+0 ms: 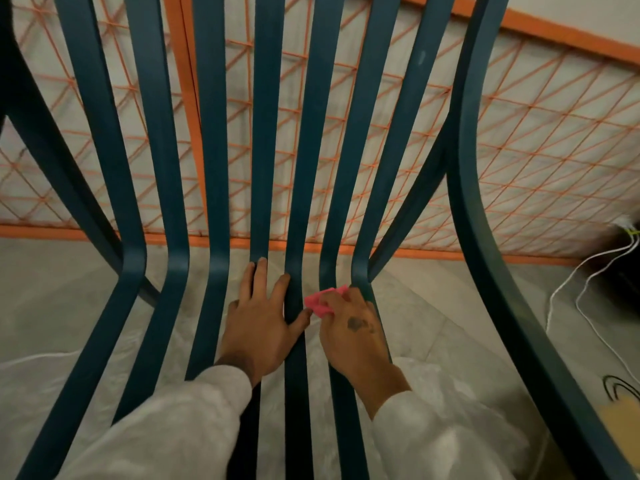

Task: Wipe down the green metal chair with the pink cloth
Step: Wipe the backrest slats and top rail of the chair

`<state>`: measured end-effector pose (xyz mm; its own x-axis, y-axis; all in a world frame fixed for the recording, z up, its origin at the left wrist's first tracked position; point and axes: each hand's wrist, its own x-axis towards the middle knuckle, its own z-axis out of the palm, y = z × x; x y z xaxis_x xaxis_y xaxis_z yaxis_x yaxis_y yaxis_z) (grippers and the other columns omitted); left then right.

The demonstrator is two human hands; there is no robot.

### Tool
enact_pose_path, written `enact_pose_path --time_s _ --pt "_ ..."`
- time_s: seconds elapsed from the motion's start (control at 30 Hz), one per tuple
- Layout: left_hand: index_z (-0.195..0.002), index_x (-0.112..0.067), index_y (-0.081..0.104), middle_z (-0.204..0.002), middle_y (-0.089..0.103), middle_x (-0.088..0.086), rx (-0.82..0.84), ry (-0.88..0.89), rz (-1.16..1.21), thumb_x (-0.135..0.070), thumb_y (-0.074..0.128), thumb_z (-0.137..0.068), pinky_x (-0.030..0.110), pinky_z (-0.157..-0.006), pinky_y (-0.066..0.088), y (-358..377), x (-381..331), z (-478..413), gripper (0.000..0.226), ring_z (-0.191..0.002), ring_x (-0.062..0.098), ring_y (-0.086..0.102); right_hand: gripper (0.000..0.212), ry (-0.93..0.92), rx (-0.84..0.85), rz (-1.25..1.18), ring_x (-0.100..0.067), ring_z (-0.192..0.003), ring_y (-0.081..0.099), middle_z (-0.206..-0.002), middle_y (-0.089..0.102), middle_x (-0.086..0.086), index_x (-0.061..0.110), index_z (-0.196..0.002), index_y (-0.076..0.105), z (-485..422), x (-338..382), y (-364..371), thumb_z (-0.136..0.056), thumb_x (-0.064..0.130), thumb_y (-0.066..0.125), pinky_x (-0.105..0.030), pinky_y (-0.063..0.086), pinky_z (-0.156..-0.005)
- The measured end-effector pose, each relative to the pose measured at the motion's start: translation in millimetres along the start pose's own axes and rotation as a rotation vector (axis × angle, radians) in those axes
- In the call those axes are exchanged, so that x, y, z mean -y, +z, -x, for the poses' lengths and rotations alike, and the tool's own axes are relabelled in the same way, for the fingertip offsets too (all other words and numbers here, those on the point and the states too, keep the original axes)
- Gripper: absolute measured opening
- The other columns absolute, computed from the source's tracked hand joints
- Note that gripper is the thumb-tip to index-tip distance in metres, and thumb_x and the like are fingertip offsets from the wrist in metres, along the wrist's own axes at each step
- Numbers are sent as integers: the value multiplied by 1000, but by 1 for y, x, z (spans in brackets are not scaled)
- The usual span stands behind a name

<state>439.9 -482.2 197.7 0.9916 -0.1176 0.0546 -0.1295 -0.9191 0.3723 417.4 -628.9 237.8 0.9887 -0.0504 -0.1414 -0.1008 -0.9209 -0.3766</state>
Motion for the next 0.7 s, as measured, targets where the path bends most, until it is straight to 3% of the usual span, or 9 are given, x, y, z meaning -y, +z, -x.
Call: enact_pose_path --time_s 0.13,0.2,0.27,0.33,0.4,0.5,0.53,0.6,0.7 --pt "-149 -31 25 -164 -3 4 28 -2 41 -77 37 -82 53 -111 30 -4 -2 -3 82 -150 26 -8 21 111 70 -70 -17 -110 56 -124 53 3 32 -116 62 25 5 -20 -100 40 52 -31 51 -94" --pt "-149 -33 22 -163 -7 2 45 -9 35 -77 37 -82 52 -113 26 -6 -3 -3 82 -149 25 -11 18 246 43 -305 -14 -89 61 -108 58 2 32 -101 62 22 16 -44 -97 48 54 -26 56 -66" --pt "-151 -35 17 -163 -11 1 65 -1 24 -78 29 -81 50 -116 21 -9 -2 -3 83 -149 24 -15 14 336 -119 -652 -12 -76 61 -98 60 2 32 -99 59 9 30 -82 -97 46 55 -26 56 -53" --pt "-151 -35 15 -163 -12 2 87 5 27 -80 23 -80 50 -118 18 -10 -2 -2 85 -149 25 -16 13 311 -342 -867 -12 -78 64 -98 63 2 34 -103 59 -14 40 -124 -97 45 57 -30 59 -55" --pt "-151 -35 16 -163 -11 1 93 -7 38 -80 25 -80 51 -118 18 -12 -2 -2 85 -149 25 -15 10 166 -579 -872 -15 -85 67 -104 62 2 39 -107 57 -40 52 -163 -98 39 52 -37 62 -65" --pt "-152 -35 18 -164 -8 2 81 -14 32 -85 14 -75 52 -118 20 -12 -3 -2 92 -149 26 -13 29 -131 -848 -702 -3 -88 58 -120 49 6 35 -116 52 -80 72 -226 -96 14 47 -11 52 -61" --pt "-152 -34 19 -164 -6 2 76 -12 31 -87 10 -73 52 -117 22 -12 -3 -2 95 -150 26 -11 35 -192 -921 -621 -3 -89 56 -120 44 5 30 -120 51 -92 80 -247 -94 7 47 -10 51 -61" --pt "-151 -33 24 -164 -1 3 66 -8 30 -86 7 -71 53 -116 26 -10 -3 -1 97 -150 27 -7 41 -251 -1028 -460 -5 -91 52 -116 41 2 21 -122 54 -117 86 -282 -88 0 48 -18 54 -71" --pt "-149 -32 29 -164 3 3 52 -10 44 -84 12 -73 54 -113 31 -8 -2 -2 94 -150 27 -4 40 -234 -1060 -279 -15 -95 52 -112 42 0 15 -118 60 -140 79 -289 -83 -1 49 -28 51 -85"
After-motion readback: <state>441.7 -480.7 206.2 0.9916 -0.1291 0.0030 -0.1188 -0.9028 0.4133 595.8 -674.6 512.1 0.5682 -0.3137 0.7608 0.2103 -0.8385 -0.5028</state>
